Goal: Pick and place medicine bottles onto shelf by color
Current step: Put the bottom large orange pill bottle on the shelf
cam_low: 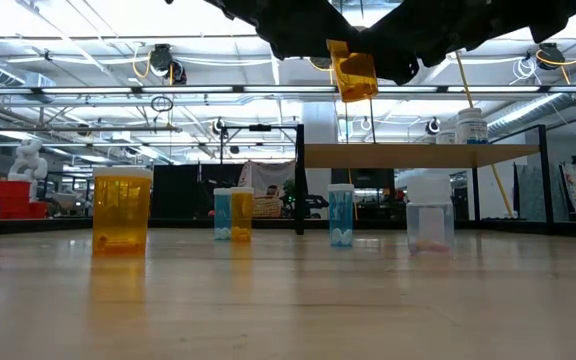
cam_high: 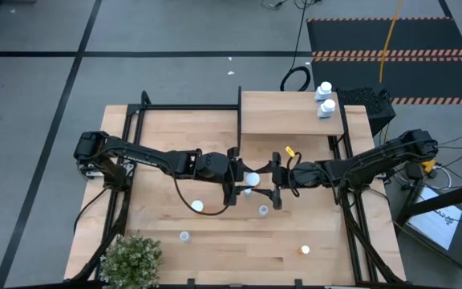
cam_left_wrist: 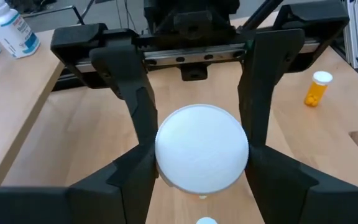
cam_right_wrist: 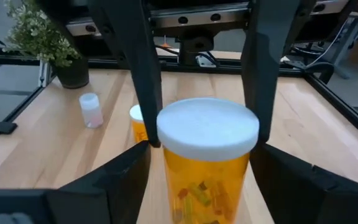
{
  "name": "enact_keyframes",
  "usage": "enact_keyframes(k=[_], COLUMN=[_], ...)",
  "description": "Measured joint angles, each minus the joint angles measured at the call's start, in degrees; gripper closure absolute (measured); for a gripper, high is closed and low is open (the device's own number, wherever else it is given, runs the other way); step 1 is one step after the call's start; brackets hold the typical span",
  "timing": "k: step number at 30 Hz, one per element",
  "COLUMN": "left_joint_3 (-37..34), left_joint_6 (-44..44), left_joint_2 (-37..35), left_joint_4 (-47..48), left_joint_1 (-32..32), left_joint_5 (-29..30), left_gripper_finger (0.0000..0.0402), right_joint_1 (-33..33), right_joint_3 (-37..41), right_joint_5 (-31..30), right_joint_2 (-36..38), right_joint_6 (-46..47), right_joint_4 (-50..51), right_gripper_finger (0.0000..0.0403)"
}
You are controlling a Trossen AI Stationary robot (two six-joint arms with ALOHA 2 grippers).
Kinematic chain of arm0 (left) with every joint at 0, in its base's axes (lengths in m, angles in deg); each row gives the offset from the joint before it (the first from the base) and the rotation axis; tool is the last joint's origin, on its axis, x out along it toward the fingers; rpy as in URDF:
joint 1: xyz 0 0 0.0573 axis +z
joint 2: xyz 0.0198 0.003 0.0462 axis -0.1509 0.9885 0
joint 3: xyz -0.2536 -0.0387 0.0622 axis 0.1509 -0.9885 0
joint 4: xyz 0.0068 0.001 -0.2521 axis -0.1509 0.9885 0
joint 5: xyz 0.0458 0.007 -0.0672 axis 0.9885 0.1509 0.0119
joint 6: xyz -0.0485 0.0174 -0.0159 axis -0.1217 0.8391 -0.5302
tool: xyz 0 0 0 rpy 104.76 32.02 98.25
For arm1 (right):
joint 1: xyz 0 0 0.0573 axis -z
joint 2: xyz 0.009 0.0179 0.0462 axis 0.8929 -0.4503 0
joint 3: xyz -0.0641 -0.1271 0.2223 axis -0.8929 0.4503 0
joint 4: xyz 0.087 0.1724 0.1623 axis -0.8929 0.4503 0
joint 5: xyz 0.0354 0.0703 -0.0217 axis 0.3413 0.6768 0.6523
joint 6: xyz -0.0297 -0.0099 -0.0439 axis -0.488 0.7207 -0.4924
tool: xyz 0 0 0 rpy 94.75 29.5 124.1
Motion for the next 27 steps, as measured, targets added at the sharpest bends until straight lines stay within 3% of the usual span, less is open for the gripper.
enact_keyframes(k=[6, 18, 24, 27], left_joint_3=[0.00, 0.00, -0.09, 0.07], left_joint_6=[0.38, 0.58, 2.32, 2.47], left_joint_2=[0.00, -0.13, -5.67, -9.16], left_joint_4=[-0.97, -1.47, 1.57, 6.12], left_joint_1=[0.00, -0.12, -1.89, -2.92], left_joint_5=[0.00, 0.00, 0.42, 3.53], left_gripper_finger=[0.0163, 0.0091, 0.0074, 0.0076], right_joint_1=[0.02, 0.02, 0.02, 0.02], right_joint_3=[0.00, 0.00, 0.00, 0.02], right_joint_5=[-0.05, -0.09, -0.09, -0.07], right_joint_2=[0.00, 0.15, 0.15, 0.40], right_joint_6=[-0.61, -0.83, -0.83, -0.83], right_joint_4=[0.01, 0.02, 0.03, 0.01], right_gripper_finger=[0.0175, 0.0208, 0.0205, 0.0205])
